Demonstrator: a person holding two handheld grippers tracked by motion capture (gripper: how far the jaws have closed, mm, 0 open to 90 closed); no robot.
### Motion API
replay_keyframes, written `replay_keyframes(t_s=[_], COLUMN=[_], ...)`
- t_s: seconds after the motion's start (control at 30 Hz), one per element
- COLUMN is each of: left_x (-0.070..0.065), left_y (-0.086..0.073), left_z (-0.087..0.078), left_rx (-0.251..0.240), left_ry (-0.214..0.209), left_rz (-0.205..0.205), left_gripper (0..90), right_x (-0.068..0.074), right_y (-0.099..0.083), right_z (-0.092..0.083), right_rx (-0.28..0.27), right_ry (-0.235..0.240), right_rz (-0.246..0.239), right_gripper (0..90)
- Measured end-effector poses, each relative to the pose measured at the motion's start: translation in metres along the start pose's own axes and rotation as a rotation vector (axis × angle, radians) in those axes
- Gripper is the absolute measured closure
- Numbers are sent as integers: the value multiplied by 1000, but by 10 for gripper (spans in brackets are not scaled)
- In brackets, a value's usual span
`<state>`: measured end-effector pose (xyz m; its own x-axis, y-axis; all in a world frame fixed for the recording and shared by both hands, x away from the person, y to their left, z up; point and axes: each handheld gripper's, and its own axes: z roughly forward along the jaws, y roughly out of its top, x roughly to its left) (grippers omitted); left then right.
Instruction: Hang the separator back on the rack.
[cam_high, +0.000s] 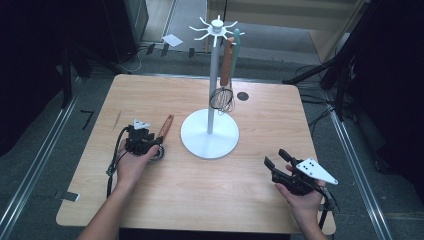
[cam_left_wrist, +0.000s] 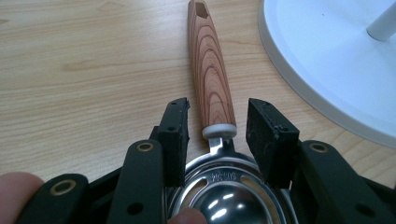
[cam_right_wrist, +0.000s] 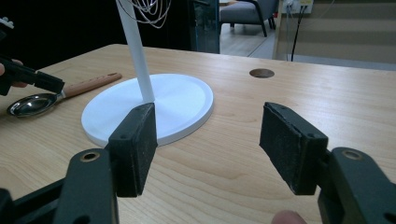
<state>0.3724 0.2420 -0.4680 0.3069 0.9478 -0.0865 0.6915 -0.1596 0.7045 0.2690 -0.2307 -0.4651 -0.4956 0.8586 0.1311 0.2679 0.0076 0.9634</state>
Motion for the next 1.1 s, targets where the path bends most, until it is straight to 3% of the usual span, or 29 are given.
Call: replay_keyframes(t_s=[0.27,0.43,0.63,0.7,0.9,1.03,1.1], left_x=[2,1,0,0,-1,1,1], left_y=[10,17,20,19,21,21,20], left_z=[5,9,18,21,21,18,13], left_rx=[59,112,157,166,182,176,173], left_ry=[19,20,29,22,63,39,48], left_rz=[16,30,44,37,29,16,21], left_gripper=[620,607,614,627,699,709,724], right_x=[-4,-10,-13,-14,-13,-13,-13], right_y=[-2,-4,-4,-5,-6,-6,-7], right_z=[-8,-12,-15,-15,-14,-14,-14], right_rx=[3,-20,-36,-38,-32,-31,-29], right_ry=[29,14,-6,-8,-12,-13,-16], right_rz=[-36,2,12,14,9,10,6], right_gripper=[339,358,364,368,376,381,383])
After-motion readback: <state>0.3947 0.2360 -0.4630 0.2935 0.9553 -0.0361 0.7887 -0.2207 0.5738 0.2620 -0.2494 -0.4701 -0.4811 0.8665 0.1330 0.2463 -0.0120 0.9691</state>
